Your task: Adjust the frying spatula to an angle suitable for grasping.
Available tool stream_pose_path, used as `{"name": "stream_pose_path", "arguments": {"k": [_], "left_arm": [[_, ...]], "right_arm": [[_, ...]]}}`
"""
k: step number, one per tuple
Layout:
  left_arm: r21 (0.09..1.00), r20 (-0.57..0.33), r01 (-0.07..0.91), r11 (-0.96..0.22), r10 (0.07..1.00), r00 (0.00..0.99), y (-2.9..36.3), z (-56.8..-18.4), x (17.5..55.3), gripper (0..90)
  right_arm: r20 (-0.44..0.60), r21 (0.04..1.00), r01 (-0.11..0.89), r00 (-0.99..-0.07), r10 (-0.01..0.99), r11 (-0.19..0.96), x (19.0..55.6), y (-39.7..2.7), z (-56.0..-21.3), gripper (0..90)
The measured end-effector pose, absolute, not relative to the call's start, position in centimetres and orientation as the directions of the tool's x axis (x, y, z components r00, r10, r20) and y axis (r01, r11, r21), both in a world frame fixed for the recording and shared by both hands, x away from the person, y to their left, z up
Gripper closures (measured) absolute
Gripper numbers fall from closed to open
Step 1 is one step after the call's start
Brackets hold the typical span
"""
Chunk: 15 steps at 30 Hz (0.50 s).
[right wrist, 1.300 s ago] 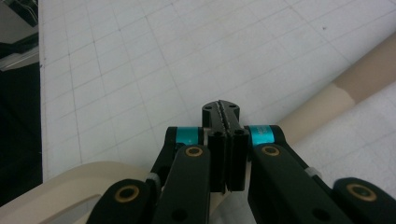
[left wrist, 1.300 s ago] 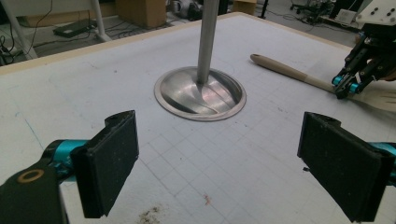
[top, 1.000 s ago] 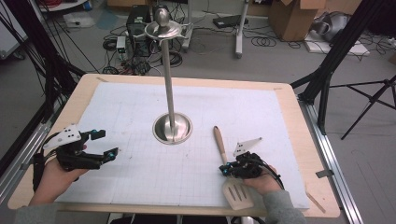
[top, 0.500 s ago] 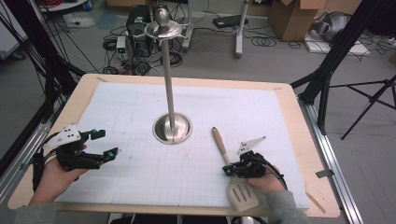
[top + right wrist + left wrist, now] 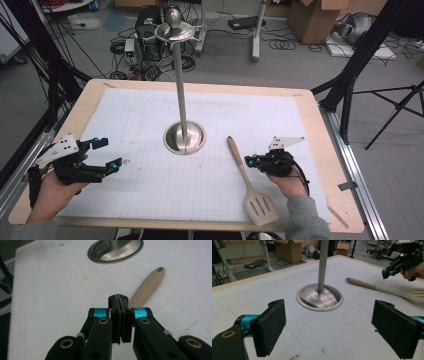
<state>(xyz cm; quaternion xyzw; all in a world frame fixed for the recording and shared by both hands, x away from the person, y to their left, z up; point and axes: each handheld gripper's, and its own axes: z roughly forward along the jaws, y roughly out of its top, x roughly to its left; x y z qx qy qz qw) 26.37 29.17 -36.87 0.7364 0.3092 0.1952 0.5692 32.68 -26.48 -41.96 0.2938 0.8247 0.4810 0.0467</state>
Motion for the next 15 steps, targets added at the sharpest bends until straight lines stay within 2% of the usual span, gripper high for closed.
{"name": "stream_pose_path", "arguments": {"k": [7, 15], "left_arm": [[0.955, -0.063, 0.242, -0.17, 0.683, 0.727, 29.3, -37.2, 26.1, 12.8], [0.955, -0.053, 0.238, -0.178, 0.686, 0.726, 29.5, -37.1, 25.8, 12.8]], "right_arm": [[0.154, 0.802, 0.427, -0.823, 0.546, 0.418, 34.2, -25.9, -43.6, 89.0], [0.148, 0.8, 0.43, -0.817, 0.557, 0.419, 34.8, -26.0, -43.6, 88.8]]}}
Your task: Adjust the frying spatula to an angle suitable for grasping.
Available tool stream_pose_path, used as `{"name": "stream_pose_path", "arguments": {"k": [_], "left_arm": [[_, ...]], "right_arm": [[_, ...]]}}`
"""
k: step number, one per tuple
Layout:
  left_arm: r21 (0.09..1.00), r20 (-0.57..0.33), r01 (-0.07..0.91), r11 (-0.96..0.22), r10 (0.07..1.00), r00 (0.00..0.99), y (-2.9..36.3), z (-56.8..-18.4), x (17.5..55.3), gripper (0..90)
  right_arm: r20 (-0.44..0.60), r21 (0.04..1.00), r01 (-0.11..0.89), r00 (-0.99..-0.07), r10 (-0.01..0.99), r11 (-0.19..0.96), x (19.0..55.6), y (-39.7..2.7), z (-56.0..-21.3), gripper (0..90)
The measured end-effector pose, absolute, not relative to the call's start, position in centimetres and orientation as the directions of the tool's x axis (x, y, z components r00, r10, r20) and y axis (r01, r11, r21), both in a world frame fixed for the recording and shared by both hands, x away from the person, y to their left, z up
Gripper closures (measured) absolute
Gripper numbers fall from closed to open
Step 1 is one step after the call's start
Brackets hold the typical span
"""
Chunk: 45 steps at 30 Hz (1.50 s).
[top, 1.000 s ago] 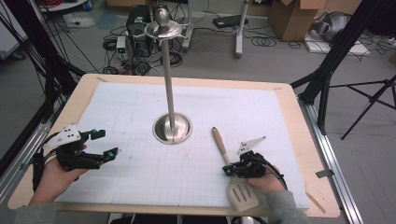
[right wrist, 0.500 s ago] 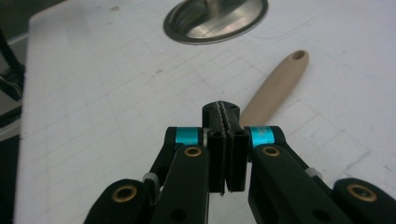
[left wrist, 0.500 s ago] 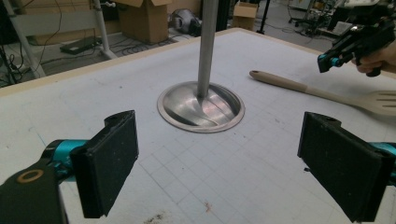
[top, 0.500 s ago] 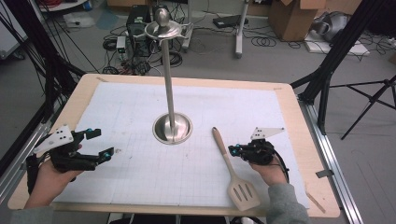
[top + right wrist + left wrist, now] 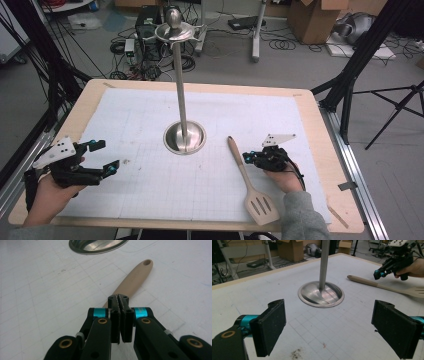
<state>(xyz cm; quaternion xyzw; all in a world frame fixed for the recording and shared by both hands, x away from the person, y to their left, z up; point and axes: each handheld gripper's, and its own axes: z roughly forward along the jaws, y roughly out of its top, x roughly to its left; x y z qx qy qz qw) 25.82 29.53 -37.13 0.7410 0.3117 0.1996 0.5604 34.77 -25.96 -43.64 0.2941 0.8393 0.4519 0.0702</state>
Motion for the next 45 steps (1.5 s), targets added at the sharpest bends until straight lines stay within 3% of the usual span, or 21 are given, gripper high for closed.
{"name": "stream_pose_path", "arguments": {"k": [15, 29, 45], "left_arm": [[0.951, -0.057, 0.251, -0.181, 0.695, 0.717, 29.9, -37.4, 25.6, 12.8], [0.947, -0.064, 0.266, -0.18, 0.707, 0.704, 30.4, -37.7, 25.2, 12.9], [0.947, -0.054, 0.265, -0.18, 0.725, 0.686, 31.1, -37.6, 24.5, 12.8]], "right_arm": [[0.111, 0.732, 0.437, -0.834, 0.541, 0.523, 35.7, -24.7, -44.2, 89.4], [0.152, 0.727, 0.445, -0.847, 0.51, 0.522, 36.6, -24.0, -44.4, 89.5], [0.13, 0.716, 0.399, -0.883, 0.452, 0.573, 37.0, -22.0, -44.1, 89.6]]}}
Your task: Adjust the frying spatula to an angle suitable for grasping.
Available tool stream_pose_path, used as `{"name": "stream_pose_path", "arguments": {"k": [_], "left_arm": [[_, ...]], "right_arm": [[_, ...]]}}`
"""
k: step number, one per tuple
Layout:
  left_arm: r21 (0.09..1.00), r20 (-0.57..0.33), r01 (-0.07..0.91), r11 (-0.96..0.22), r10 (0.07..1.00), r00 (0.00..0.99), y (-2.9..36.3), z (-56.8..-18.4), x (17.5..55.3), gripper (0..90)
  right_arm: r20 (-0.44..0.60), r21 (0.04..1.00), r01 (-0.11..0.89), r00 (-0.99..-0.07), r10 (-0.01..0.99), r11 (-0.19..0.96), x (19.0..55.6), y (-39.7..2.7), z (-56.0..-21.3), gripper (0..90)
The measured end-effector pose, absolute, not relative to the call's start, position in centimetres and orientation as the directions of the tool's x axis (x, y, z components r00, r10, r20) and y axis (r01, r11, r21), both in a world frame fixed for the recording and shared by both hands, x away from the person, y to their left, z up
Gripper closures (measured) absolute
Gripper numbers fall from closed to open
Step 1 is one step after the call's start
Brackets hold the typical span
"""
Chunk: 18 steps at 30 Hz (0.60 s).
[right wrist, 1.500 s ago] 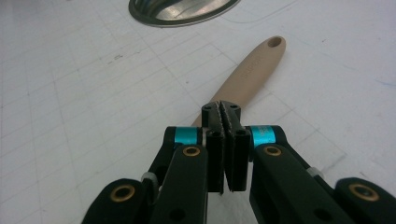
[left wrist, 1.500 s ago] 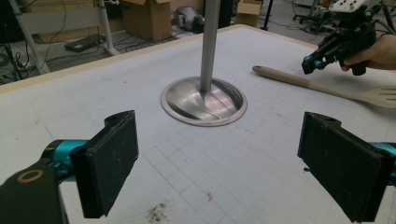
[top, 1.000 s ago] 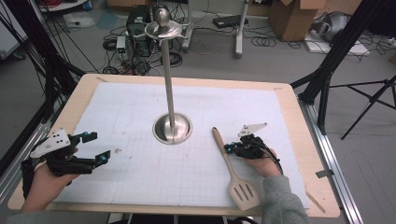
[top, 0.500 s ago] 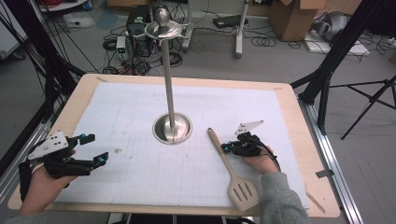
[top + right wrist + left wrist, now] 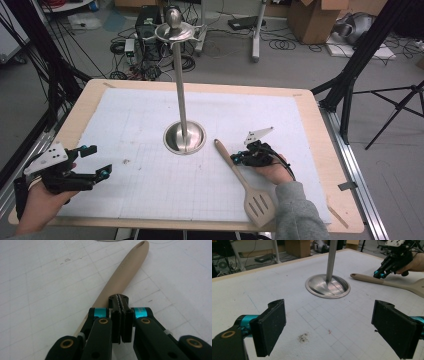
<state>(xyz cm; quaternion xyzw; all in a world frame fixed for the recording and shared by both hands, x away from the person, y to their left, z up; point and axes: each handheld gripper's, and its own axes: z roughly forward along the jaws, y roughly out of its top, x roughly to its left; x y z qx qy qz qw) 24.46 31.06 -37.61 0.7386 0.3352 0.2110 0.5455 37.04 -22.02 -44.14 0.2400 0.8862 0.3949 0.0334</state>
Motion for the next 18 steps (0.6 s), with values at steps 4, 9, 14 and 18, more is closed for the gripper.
{"name": "stream_pose_path", "arguments": {"k": [4, 9, 14, 18], "left_arm": [[0.951, -0.055, 0.258, -0.172, 0.725, 0.686, 31.2, -37.4, 24.6, 12.8], [0.95, -0.057, 0.258, -0.174, 0.718, 0.694, 30.8, -37.4, 25.1, 12.9], [0.948, -0.057, 0.259, -0.185, 0.702, 0.71, 29.9, -37.6, 25.7, 12.9], [0.947, -0.058, 0.259, -0.189, 0.692, 0.72, 29.5, -37.6, 26.1, 12.8]], "right_arm": [[0.123, 0.723, 0.396, -0.88, 0.459, 0.566, 36.6, -22.2, -43.5, 89.6], [0.127, 0.74, 0.375, -0.893, 0.431, 0.558, 35.0, -22.4, -42.1, 89.5], [0.118, 0.736, 0.349, -0.91, 0.398, 0.581, 33.1, -22.2, -42.0, 89.5], [0.113, 0.711, 0.338, -0.92, 0.375, 0.617, 32.2, -22.0, -42.1, 89.5]]}}
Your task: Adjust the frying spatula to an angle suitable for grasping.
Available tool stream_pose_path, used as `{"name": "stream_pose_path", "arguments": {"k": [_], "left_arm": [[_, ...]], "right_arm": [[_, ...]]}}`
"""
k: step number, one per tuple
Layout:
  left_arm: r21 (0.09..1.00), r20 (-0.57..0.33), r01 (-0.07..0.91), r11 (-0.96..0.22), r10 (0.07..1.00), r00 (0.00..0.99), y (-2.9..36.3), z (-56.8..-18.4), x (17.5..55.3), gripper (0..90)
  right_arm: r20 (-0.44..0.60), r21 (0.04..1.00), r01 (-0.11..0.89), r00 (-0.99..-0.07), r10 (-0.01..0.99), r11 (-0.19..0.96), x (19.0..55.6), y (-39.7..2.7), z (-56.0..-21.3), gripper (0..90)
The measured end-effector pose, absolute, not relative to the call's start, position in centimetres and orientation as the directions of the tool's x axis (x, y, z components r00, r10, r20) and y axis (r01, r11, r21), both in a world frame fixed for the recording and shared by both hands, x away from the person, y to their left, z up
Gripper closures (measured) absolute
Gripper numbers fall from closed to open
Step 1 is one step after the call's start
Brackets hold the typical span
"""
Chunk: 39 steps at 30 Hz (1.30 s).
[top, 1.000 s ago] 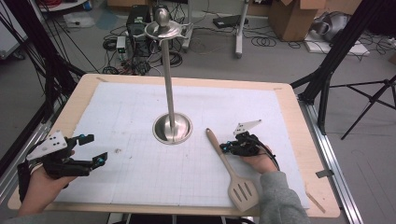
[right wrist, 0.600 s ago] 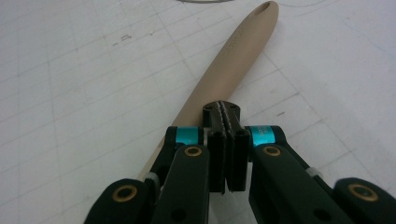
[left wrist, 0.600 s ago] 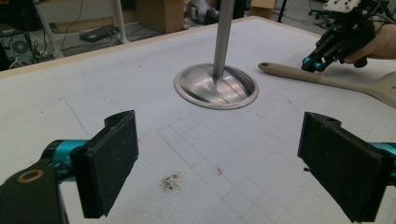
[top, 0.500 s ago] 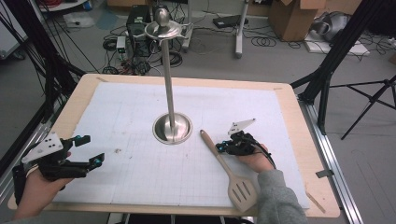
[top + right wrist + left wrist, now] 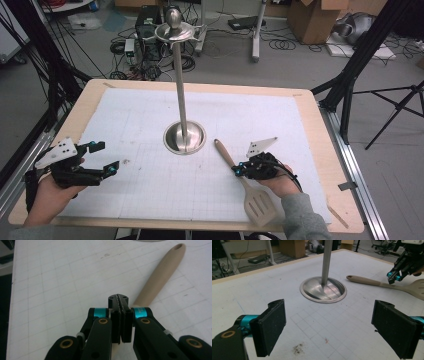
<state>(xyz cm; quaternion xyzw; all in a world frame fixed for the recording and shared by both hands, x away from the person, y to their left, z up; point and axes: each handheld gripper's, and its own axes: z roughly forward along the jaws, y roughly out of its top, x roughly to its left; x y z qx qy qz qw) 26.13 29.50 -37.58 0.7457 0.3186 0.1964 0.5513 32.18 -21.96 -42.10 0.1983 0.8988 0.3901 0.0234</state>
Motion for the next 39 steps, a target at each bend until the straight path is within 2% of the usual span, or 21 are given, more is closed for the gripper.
{"name": "stream_pose_path", "arguments": {"k": [17, 39], "left_arm": [[0.943, -0.068, 0.269, -0.196, 0.677, 0.733, 28.7, -37.9, 26.9, 12.9], [0.941, -0.069, 0.273, -0.199, 0.676, 0.734, 28.7, -38.0, 26.9, 12.9]], "right_arm": [[0.124, 0.616, 0.338, -0.934, 0.336, 0.712, 30.8, -21.8, -43.0, 89.6], [0.136, 0.634, 0.334, -0.936, 0.325, 0.697, 31.0, -24.6, -43.0, 90.0]]}}
